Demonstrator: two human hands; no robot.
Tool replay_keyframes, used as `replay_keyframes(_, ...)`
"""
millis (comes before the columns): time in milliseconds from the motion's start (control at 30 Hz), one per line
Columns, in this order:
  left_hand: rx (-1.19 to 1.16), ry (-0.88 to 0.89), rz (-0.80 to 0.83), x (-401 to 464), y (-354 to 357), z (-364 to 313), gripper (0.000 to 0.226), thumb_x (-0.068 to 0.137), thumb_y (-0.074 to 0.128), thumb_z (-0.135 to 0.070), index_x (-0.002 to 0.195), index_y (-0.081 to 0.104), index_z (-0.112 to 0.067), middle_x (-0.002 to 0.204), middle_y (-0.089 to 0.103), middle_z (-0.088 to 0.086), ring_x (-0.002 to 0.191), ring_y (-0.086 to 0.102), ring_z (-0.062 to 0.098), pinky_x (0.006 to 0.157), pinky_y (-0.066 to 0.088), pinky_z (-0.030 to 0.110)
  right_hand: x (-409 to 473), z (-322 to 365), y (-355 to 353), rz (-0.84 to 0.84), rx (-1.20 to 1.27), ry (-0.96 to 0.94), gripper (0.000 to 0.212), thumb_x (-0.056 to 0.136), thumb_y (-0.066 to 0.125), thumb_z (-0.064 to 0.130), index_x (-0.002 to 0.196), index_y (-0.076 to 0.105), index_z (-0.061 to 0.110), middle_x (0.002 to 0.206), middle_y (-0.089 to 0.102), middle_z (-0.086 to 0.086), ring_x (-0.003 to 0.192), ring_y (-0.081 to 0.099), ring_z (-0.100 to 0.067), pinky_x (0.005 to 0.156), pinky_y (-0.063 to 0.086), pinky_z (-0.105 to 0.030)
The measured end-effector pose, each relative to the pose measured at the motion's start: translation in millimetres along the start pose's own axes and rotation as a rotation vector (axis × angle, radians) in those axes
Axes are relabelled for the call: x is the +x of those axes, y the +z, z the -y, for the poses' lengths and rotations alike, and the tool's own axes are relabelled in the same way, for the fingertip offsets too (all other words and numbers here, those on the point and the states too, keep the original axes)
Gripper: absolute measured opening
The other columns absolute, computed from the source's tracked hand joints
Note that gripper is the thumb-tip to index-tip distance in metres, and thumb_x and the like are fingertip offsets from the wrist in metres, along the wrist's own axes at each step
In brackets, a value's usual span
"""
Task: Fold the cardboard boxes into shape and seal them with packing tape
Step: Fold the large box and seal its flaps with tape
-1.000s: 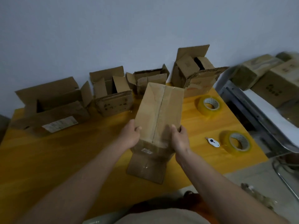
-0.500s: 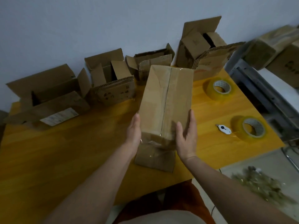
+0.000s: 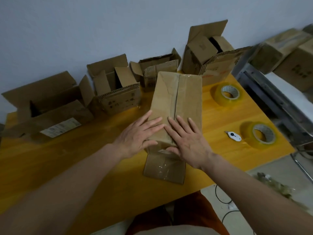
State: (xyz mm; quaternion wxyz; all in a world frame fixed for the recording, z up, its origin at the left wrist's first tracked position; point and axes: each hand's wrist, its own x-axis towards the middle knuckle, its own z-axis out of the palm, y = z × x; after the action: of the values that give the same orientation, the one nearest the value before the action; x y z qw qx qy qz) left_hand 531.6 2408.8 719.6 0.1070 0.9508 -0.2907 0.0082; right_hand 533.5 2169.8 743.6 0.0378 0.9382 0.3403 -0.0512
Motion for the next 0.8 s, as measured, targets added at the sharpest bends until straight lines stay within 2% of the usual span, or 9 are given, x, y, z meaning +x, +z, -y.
replay_keyframes(100, -0.004, 0.045, -0.016, -4, 3, 5, 0.078, 0.082, 0.057, -0.05, 0.149, 0.019, -0.034, 0.159, 0.012, -0.01, 0.148, -0.001, 0.021, 0.104, 0.041, 0.047, -2, -1, 1, 0.025, -0.013, -0.026, 0.079, 0.09, 0.027, 0.063, 0.152, -0.004, 0.025, 0.16, -0.005, -0.006, 0.147, -0.008, -0.03, 0.119, 0.002, -0.052)
replay_keyframes(200, -0.022, 0.047, -0.043, -5, 3, 2, 0.087, 0.071, 0.073, -0.048, 0.145, 0.032, -0.027, 0.157, 0.019, -0.005, 0.148, 0.003, 0.023, 0.102, 0.045, 0.044, 1, 1, -1, 0.073, -0.03, -0.013, 0.1, 0.084, 0.048, 0.065, 0.15, -0.014, 0.024, 0.16, -0.014, -0.005, 0.146, -0.016, -0.027, 0.118, -0.006, -0.049)
replay_keyframes(267, 0.001, 0.021, -0.032, -5, 1, -1, 0.085, 0.072, 0.063, -0.064, 0.142, 0.036, -0.024, 0.155, 0.025, -0.002, 0.148, 0.006, 0.024, 0.104, 0.038, 0.044, 7, 6, -4, 0.081, 0.019, 0.041, 0.107, 0.08, 0.049, 0.071, 0.151, -0.014, 0.021, 0.159, -0.017, -0.003, 0.145, -0.019, -0.024, 0.118, -0.01, -0.048)
replay_keyframes(333, 0.058, 0.008, -0.068, 2, -5, -4, 0.078, 0.079, 0.045, -0.075, 0.133, 0.046, -0.019, 0.144, 0.038, 0.004, 0.143, 0.019, 0.027, 0.103, 0.039, 0.049, 14, 13, -7, 0.061, 0.087, 0.104, 0.1, 0.082, 0.035, 0.076, 0.152, -0.009, 0.019, 0.159, -0.015, -0.004, 0.146, -0.018, -0.024, 0.117, -0.012, -0.047)
replay_keyframes(433, -0.034, 0.026, -0.213, 16, -2, -13, 0.057, 0.093, 0.037, -0.058, 0.106, 0.062, -0.008, 0.122, 0.055, 0.013, 0.129, 0.043, 0.029, 0.101, 0.043, 0.055, 15, 18, -5, 0.054, 0.042, 0.099, 0.092, 0.088, 0.022, 0.073, 0.151, -0.009, 0.013, 0.158, -0.015, -0.01, 0.145, -0.019, -0.028, 0.118, -0.008, -0.049)
replay_keyframes(500, -0.138, 0.03, -0.289, 21, 9, -21, 0.062, 0.098, 0.029, -0.051, 0.097, 0.067, -0.001, 0.12, 0.06, 0.018, 0.127, 0.048, 0.033, 0.103, 0.04, 0.057, 8, 11, -3, 0.004, 0.03, 0.041, 0.089, 0.091, 0.022, 0.069, 0.152, 0.002, 0.008, 0.159, -0.005, -0.013, 0.147, -0.009, -0.03, 0.12, 0.002, -0.049)
replay_keyframes(600, -0.242, 0.044, -0.367, 19, 24, -20, 0.07, 0.1, 0.022, -0.049, 0.106, 0.067, 0.004, 0.127, 0.059, 0.019, 0.13, 0.043, 0.034, 0.106, 0.039, 0.051, -8, -11, 6, -0.156, 0.082, -0.089, 0.077, 0.094, 0.03, 0.063, 0.148, 0.031, 0.007, 0.155, 0.025, -0.012, 0.145, 0.019, -0.029, 0.116, 0.024, -0.048)
replay_keyframes(700, -0.185, 0.132, -0.356, 16, 27, -8, 0.072, 0.098, 0.025, -0.054, 0.114, 0.065, 0.004, 0.13, 0.056, 0.021, 0.131, 0.038, 0.032, 0.107, 0.039, 0.047, -17, -32, 22, -0.337, 0.148, -0.191, 0.068, 0.093, 0.044, 0.057, 0.138, 0.048, 0.005, 0.148, 0.04, -0.011, 0.14, 0.032, -0.03, 0.113, 0.03, -0.049)
replay_keyframes(800, -0.103, 0.18, -0.347, 18, 31, 3, 0.071, 0.096, 0.028, -0.059, 0.118, 0.062, -0.001, 0.131, 0.056, 0.02, 0.13, 0.037, 0.031, 0.104, 0.041, 0.049, -12, -36, 34, -0.483, 0.175, -0.216, 0.065, 0.091, 0.051, 0.054, 0.131, 0.056, 0.003, 0.141, 0.048, -0.013, 0.134, 0.041, -0.033, 0.109, 0.034, -0.049)
